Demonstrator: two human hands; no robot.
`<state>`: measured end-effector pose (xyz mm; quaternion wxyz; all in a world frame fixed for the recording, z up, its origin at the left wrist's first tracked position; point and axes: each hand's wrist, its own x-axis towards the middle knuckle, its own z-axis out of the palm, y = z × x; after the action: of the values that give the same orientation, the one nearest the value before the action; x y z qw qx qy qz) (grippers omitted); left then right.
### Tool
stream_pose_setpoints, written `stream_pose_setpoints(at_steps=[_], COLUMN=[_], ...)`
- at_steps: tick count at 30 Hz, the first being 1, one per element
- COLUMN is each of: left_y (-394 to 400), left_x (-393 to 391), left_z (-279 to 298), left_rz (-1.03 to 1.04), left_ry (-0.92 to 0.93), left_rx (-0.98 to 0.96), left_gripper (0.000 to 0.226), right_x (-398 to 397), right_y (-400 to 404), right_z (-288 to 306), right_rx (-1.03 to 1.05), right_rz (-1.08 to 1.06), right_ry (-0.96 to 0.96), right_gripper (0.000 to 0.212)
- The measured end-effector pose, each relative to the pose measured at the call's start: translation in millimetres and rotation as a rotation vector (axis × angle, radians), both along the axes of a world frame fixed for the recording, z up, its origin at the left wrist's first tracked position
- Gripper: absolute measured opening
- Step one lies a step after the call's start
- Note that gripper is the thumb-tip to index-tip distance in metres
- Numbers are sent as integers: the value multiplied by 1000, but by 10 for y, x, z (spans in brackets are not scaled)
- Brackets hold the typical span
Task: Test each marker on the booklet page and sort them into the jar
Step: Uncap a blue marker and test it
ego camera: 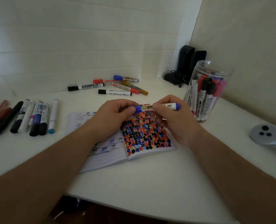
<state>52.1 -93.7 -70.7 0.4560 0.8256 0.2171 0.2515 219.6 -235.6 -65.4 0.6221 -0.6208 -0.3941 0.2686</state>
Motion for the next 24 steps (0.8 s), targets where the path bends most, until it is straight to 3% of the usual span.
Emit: stream_pose_setpoints(at_steps=[9, 18, 20, 24], left_y=[24, -6, -52, -95], left_x=[3, -3, 7, 16], left_z=[-27, -6, -7, -19], left_rz=[1, -35, -88, -115], left_ry=[-95, -65, -25, 45], left_rx=[-99, -41, -10, 58], left_gripper=[24, 21, 18, 19], right_x=[-69, -109, -160, -257], right_y=[43, 25, 23, 48], right_z=[-33, -8, -3, -40], right_rx=[48, 99, 94, -43], right_rz=[-11, 26, 34, -16], right_ry=[-5, 79, -6, -424], right_gripper=[11, 17, 13, 16])
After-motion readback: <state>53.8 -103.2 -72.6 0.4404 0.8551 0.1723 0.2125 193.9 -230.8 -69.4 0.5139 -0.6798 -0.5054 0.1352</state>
